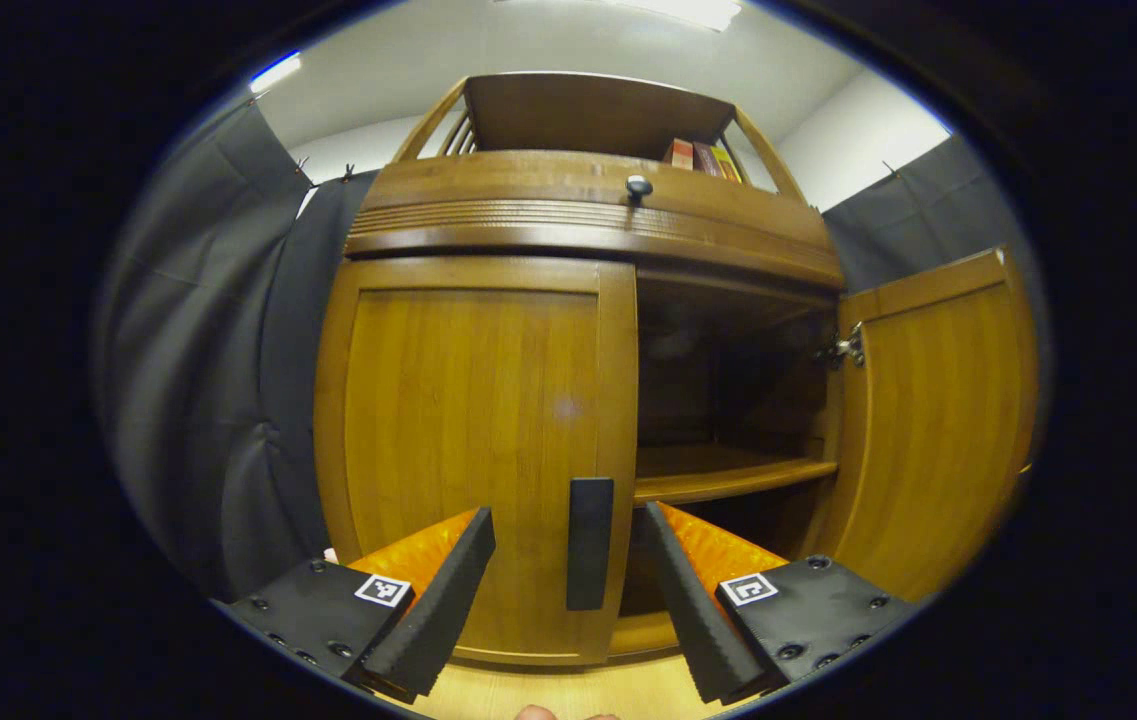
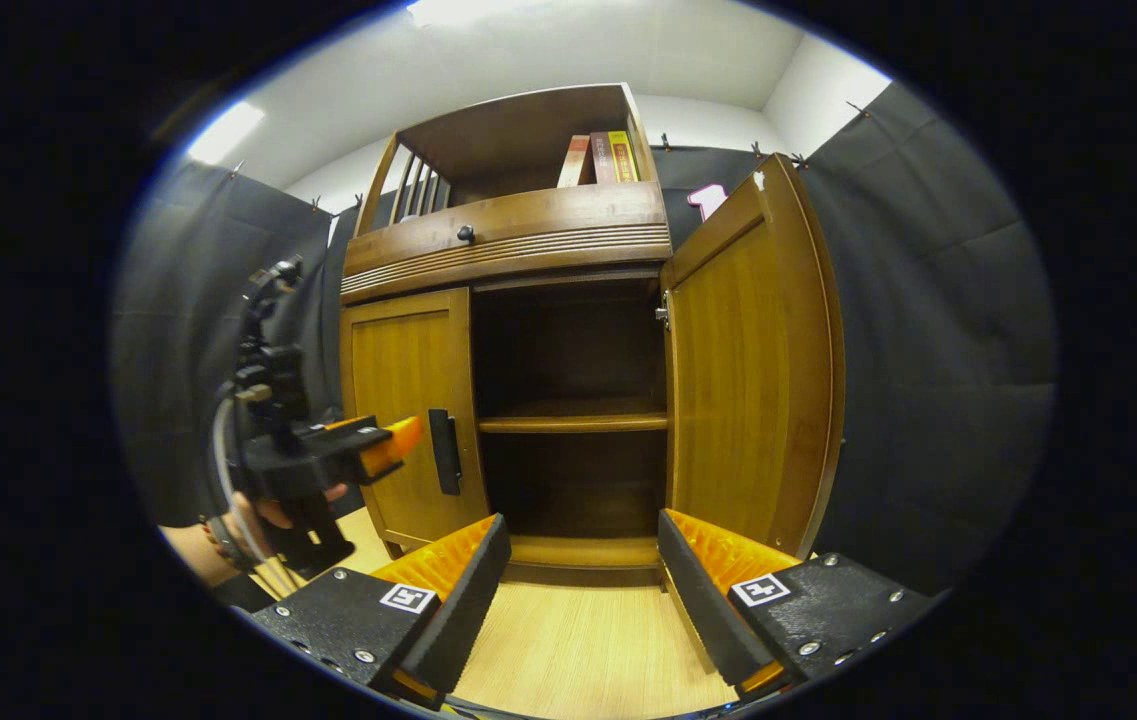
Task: Open the right door of the double-door shoe cabinet with the right hand, and open the left door with the left hand.
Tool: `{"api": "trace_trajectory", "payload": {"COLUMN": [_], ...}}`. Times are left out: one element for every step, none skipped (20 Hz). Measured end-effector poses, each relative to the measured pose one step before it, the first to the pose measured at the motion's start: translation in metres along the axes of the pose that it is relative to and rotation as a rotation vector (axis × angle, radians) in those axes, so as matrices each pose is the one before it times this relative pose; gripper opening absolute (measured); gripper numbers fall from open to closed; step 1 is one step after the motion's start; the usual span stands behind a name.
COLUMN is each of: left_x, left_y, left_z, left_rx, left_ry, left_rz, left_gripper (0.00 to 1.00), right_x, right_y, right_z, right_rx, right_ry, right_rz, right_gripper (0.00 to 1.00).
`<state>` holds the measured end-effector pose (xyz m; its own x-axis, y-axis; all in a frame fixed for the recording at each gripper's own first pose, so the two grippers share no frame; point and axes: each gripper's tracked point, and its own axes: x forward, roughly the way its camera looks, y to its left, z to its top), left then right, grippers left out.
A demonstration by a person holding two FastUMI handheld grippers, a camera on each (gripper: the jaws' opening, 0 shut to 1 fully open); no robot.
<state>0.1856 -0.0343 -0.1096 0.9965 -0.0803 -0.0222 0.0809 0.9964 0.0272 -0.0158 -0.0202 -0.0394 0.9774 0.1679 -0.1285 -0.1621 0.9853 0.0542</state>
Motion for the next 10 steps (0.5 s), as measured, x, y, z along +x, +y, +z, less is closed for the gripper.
{"api": "trace_trajectory", "payload": {"left_x": [0.01067, 0.00953, 0.00820, 0.00905, 0.00462, 0.00534, 0.00444, 0.00383, 0.00270, 0.00386], "left_y": [-0.00117, -0.00533, -0.00274, 0.00076, 0.00131, -0.00066, -0.00117, 0.00091, 0.00158, 0.00137], "left_z": [-0.01197, -0.00636, -0.00484, -0.00487, -0.00346, -0.00197, -0.00009, -0.00194, -0.00209, -0.00273], "left_rx": [0.01928, 0.00078, -0.00353, 0.00128, 0.00579, 0.00728, 0.00511, 0.00509, 0.00108, -0.00177], "left_ry": [0.02573, 0.01246, 0.00750, 0.01026, 0.01070, 0.00308, -0.00094, 0.00358, 0.00864, 0.01097], "left_rz": [0.00018, -0.00732, -0.00460, -0.00081, 0.00483, 0.00313, 0.00483, 0.00489, 0.00496, 0.00677], "left_gripper": [0.95, 0.95, 0.95, 0.95, 0.95, 0.95, 0.95, 0.95, 0.95, 0.95], "right_x": [-0.00094, -0.00085, -0.00051, -0.00148, -0.00084, -0.00047, -0.00126, -0.00008, 0.00022, -0.00041], "right_y": [0.00086, -0.00121, -0.00153, -0.00179, -0.00152, -0.00358, -0.00280, -0.00170, -0.00092, -0.00100], "right_z": [-0.00103, 0.00013, 0.00084, -0.00089, -0.00022, 0.00105, 0.00089, 0.00087, 0.00084, 0.00046], "right_rx": [0.00667, 0.00179, -0.00160, -0.00276, -0.00296, -0.00169, 0.00084, 0.00277, 0.00267, 0.00096], "right_ry": [0.00310, 0.00036, 0.00071, 0.00265, 0.00184, 0.00043, -0.00315, -0.00201, -0.00109, -0.00104], "right_rz": [-0.00247, -0.00575, -0.00640, -0.00392, -0.00415, -0.00701, -0.00563, -0.00172, -0.00065, -0.00107], "right_gripper": [0.92, 0.92, 0.92, 0.92, 0.92, 0.92, 0.92, 0.92, 0.92, 0.92]}}
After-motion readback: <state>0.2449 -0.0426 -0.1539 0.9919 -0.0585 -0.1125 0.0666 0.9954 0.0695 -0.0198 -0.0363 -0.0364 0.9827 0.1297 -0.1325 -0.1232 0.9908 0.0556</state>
